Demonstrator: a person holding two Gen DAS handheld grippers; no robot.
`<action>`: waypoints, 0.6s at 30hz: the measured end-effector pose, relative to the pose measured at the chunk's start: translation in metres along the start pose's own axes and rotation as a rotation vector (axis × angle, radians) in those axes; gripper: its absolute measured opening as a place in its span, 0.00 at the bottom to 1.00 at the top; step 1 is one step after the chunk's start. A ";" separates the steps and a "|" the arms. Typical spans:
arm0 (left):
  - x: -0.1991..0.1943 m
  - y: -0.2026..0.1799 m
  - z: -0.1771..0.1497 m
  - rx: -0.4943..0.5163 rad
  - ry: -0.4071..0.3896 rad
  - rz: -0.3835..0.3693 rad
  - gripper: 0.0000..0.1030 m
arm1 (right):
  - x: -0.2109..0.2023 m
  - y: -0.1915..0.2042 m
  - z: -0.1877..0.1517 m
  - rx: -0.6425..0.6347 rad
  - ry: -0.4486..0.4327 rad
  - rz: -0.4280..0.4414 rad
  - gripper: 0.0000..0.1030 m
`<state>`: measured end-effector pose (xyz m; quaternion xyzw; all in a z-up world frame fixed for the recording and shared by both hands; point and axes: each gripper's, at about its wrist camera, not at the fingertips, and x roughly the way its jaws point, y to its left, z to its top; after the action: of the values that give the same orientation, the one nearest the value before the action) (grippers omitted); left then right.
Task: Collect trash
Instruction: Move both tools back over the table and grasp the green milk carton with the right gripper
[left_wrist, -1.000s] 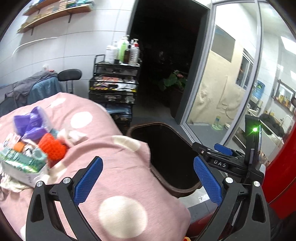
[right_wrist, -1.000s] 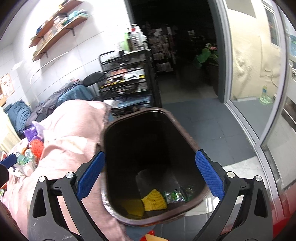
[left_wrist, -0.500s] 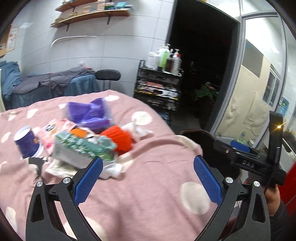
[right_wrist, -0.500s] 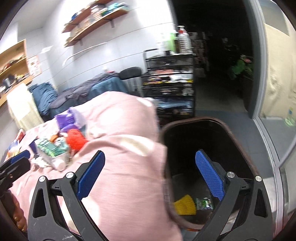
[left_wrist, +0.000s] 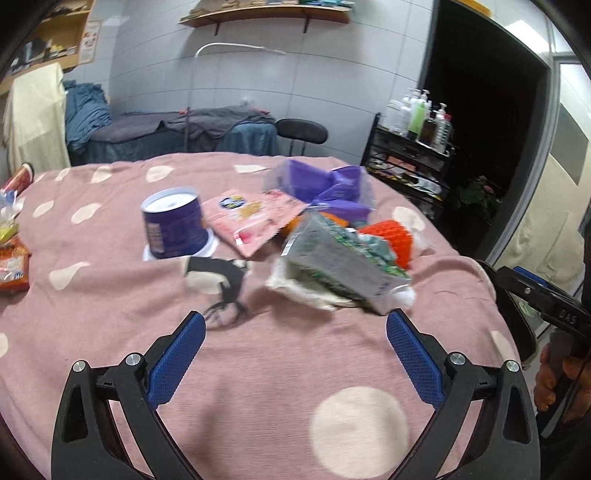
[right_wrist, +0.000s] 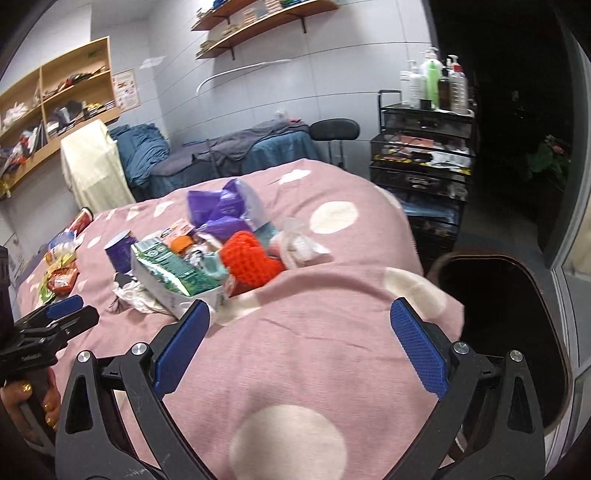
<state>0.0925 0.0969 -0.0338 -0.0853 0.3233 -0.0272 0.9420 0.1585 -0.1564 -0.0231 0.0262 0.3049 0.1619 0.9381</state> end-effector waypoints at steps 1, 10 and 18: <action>0.001 0.005 0.000 -0.006 0.006 0.003 0.94 | 0.001 0.005 0.001 -0.010 0.003 0.008 0.94; 0.008 0.040 -0.003 -0.035 0.045 0.024 0.94 | 0.033 0.057 0.012 -0.163 0.089 0.178 0.94; 0.006 0.056 -0.009 -0.065 0.069 0.027 0.94 | 0.084 0.090 0.035 -0.333 0.230 0.437 0.81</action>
<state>0.0917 0.1497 -0.0539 -0.1107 0.3573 -0.0069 0.9274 0.2165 -0.0427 -0.0287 -0.0816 0.3654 0.4100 0.8317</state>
